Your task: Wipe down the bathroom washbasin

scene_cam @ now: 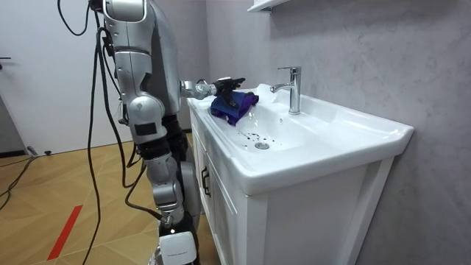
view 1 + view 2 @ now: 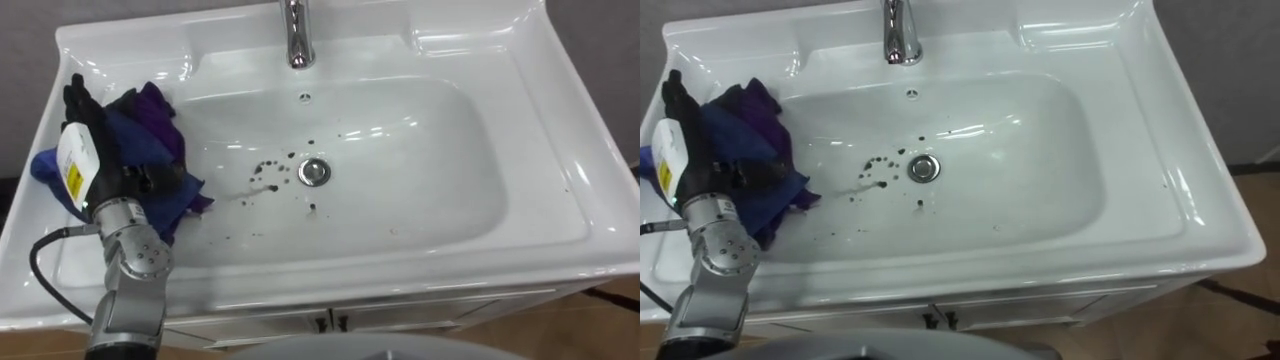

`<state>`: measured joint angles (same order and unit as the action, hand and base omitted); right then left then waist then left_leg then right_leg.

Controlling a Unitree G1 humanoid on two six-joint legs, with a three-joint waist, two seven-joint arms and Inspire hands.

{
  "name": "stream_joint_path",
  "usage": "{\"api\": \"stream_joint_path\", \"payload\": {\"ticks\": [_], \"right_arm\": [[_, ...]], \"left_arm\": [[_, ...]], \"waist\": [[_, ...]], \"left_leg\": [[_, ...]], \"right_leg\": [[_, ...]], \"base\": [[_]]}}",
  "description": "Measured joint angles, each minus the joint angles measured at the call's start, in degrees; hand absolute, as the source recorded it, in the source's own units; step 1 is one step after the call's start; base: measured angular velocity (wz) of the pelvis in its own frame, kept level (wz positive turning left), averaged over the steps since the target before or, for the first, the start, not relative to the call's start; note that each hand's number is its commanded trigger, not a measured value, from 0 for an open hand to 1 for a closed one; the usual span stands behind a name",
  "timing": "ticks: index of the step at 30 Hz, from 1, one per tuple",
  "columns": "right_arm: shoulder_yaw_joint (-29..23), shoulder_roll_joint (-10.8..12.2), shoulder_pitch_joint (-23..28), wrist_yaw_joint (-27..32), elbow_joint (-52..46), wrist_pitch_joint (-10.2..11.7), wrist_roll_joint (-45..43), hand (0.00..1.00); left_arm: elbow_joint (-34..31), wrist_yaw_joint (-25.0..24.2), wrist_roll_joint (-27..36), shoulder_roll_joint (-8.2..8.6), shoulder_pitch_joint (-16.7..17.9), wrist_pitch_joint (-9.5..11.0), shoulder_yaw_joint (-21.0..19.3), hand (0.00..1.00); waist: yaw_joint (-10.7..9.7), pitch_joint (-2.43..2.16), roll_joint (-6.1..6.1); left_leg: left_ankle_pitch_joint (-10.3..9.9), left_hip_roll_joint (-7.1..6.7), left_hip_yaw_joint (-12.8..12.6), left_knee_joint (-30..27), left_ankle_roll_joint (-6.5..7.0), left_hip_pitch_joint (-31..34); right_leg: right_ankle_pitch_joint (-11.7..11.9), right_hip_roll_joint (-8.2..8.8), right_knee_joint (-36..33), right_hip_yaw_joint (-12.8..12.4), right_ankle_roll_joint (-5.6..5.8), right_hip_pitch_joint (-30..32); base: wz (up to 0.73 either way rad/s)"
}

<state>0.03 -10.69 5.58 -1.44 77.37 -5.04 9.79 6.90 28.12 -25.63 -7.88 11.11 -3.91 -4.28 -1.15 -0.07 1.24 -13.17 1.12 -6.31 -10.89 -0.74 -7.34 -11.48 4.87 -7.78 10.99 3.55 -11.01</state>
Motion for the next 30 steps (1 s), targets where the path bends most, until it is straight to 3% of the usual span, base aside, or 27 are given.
{"api": "stream_joint_path", "payload": {"ticks": [30], "right_arm": [[1.6,-0.2,0.2,1.3,-0.1,-0.9,3.8,0.00]], "left_arm": [[6.4,0.0,-2.7,0.04,0.0,-1.1,1.1,0.00]], "waist": [[0.0,-0.28,0.44]], "left_leg": [[0.0,0.04,-0.7,0.0,0.00,-0.2]], "right_leg": [[0.0,-0.01,0.0,-0.6,-0.01,0.2]], "base": [[0.00]]}}
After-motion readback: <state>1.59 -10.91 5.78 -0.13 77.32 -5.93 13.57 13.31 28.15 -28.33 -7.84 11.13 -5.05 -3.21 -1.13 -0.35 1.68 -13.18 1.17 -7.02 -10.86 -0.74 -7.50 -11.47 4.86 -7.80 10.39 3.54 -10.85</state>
